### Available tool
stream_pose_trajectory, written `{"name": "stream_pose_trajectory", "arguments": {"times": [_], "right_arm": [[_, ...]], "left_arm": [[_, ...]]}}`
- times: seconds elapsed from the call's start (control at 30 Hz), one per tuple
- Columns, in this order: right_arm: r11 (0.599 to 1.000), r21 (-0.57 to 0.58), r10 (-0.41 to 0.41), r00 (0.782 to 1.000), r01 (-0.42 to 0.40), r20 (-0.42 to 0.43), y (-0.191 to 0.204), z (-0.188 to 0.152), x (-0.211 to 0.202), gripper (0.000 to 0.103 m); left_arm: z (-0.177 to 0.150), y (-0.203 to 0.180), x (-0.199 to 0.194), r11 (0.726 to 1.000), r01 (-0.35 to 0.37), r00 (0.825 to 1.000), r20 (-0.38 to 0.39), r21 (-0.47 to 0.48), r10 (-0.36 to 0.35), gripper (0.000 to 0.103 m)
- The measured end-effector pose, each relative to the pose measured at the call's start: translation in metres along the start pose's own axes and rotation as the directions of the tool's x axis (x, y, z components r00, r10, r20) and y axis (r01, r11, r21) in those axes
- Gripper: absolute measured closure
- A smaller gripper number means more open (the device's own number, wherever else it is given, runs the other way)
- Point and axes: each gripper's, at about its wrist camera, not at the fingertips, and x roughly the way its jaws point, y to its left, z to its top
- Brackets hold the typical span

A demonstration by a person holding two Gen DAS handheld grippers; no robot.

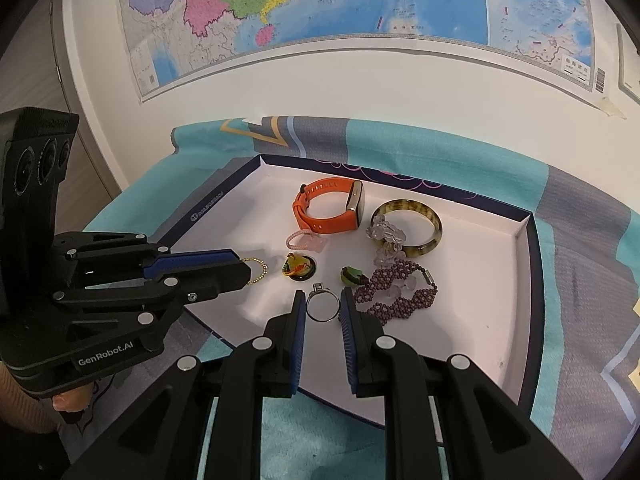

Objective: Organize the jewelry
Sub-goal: 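Carry the gold ring with the left tool into the tray while the right tool carries the silver ring there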

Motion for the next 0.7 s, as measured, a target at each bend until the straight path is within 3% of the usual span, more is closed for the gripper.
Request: {"name": "stream_pose_trajectory", "arguments": {"times": [0.7], "right_arm": [[1.000,-0.007,-0.009,1.000,0.009,-0.023,0.001,0.003,0.005,0.087]], "left_arm": [[0.001,0.003,0.011,1.000,-0.013,1.000,-0.023,-0.007,0.012,0.091]]}}
